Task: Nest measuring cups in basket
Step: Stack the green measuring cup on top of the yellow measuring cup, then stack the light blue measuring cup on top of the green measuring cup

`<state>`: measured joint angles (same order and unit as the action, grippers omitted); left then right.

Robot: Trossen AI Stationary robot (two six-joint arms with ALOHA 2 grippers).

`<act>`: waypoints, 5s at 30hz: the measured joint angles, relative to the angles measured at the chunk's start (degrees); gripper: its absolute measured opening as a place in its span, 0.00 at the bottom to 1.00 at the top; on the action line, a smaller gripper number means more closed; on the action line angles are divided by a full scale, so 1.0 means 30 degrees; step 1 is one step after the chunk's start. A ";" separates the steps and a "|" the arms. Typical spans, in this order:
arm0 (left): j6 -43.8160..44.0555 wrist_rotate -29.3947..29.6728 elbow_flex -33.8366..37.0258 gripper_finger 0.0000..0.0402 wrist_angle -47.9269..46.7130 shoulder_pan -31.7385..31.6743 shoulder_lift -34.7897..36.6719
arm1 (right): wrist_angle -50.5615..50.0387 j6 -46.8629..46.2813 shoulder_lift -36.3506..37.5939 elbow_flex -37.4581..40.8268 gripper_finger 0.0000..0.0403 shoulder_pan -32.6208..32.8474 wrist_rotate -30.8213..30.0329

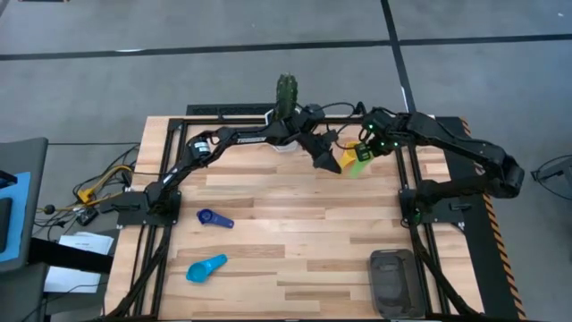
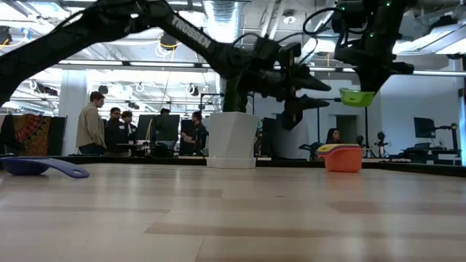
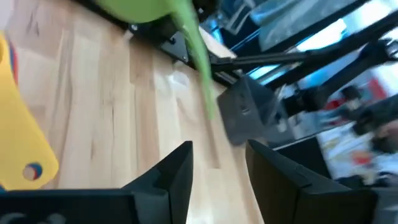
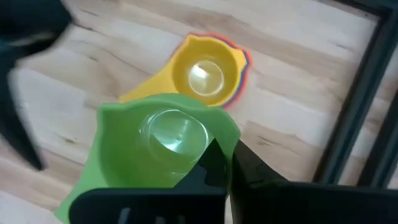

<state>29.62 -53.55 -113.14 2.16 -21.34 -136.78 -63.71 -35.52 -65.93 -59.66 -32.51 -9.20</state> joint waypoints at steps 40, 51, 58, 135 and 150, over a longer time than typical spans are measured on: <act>-1.4700 2.0448 -0.0036 0.22 -1.8121 -0.0506 0.7662 | 0.6858 -0.1289 -0.4766 0.3053 0.02 -0.3971 0.2611; -1.4947 2.0466 -0.0036 0.22 -1.6644 -0.0588 0.9435 | 0.6960 -0.2101 -0.4976 0.3053 0.10 -0.4089 0.2749; -1.4960 2.0488 -0.0036 0.22 -1.6528 -0.0646 1.0015 | 0.6910 -0.2379 -0.4983 0.3053 0.22 -0.4089 0.3032; -1.1002 1.6261 0.2060 0.22 -1.6505 -0.1828 1.4062 | 1.6513 -0.0651 -0.1176 0.3009 0.24 0.3500 0.3698; 0.0050 2.4380 1.2060 0.22 -1.0880 0.5127 1.9594 | 1.7521 -0.0149 -0.0856 0.3031 0.24 0.9000 0.5143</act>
<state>29.77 19.59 -76.96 -30.49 -5.96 -78.00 -11.15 -35.97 -68.50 -50.57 -5.51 6.23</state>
